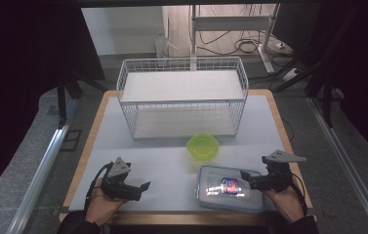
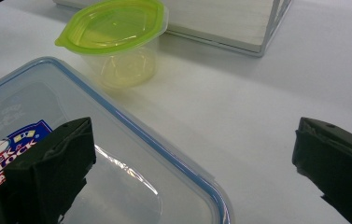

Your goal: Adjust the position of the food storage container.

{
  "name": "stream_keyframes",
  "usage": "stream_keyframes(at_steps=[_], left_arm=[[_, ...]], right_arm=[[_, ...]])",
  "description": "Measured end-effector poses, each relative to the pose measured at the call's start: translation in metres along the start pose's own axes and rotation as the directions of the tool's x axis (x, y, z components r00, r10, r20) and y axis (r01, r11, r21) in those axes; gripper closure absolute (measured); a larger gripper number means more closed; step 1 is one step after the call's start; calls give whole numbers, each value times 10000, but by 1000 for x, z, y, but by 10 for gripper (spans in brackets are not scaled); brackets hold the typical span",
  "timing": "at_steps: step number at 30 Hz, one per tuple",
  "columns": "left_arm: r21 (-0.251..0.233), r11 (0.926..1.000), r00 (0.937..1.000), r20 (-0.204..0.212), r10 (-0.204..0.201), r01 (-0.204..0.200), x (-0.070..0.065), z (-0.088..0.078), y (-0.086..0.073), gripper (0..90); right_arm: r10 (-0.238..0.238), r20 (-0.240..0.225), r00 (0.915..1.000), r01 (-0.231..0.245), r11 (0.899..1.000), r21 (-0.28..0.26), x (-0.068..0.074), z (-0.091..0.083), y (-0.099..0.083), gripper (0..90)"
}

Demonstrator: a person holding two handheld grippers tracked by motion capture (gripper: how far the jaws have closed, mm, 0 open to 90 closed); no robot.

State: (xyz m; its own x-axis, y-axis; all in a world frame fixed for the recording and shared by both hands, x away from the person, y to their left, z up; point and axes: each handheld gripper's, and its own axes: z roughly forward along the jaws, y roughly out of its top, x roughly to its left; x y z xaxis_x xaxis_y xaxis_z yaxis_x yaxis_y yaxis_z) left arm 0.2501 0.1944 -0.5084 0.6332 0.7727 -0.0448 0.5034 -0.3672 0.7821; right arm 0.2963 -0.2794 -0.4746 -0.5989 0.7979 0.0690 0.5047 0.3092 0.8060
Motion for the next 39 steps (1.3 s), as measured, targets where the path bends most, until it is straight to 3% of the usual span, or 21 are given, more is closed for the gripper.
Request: stream_keyframes(at_steps=[5, 9, 14, 16, 26, 28, 30, 31, 33, 38, 39], left_arm=[[-373, 9990, 9996, -108, 243, -247, -3, 0, -1, 37], [-126, 9990, 9984, -348, 434, -439, -2, 3, -3, 35], [-263, 9992, 9988, -405, 289, -300, -1, 1, -3, 36], [-313, 9992, 9990, -384, 228, -240, -1, 1, -3, 36], [-493, 9987, 9992, -398, 102, -121, 0, 0, -3, 36], [-597, 9982, 9993, -384, 31, -54, 0, -1, -3, 36], [-602, 9982, 9994, -334, 17, -37, 0, -1, -3, 36], [-628, 9980, 9996, -269, -10, -7, 0, -1, -3, 35], [-744, 9972, 9999, -85, -60, 53, 1, 0, -3, 32], [-718, 9974, 9999, -123, -19, 10, 0, 1, -3, 28], [-753, 9972, 9999, -144, 6, -17, 0, 1, -3, 27]], right_arm=[[-83, -58, 9999, 84, 9999, 133, 2, -1, 2, 0], [-133, -105, 9999, 137, 9990, 436, 2, 1, 4, 0], [-294, -37, 9996, 296, 9971, 696, 4, 3, 7, 31], [-447, -175, 9988, 459, 9957, 804, 6, 5, 10, 116], [-1185, -497, 9917, 1232, 9867, 1058, 14, 9, 30, 350], [-1430, -867, 9859, 1524, 9816, 1146, 16, 14, 41, 447], [-1543, -941, 9835, 1650, 9791, 1191, 16, 16, 44, 465], [-1714, -1082, 9792, 1846, 9747, 1263, 18, 20, 49, 537], [-1744, -1303, 9760, 1920, 9717, 1377, 19, 25, 54, 580], [-1941, -1583, 9681, 2178, 9645, 1493, 20, 33, 64, 686], [-1977, -1897, 9617, 2265, 9632, 1448, 20, 38, 70, 741]])
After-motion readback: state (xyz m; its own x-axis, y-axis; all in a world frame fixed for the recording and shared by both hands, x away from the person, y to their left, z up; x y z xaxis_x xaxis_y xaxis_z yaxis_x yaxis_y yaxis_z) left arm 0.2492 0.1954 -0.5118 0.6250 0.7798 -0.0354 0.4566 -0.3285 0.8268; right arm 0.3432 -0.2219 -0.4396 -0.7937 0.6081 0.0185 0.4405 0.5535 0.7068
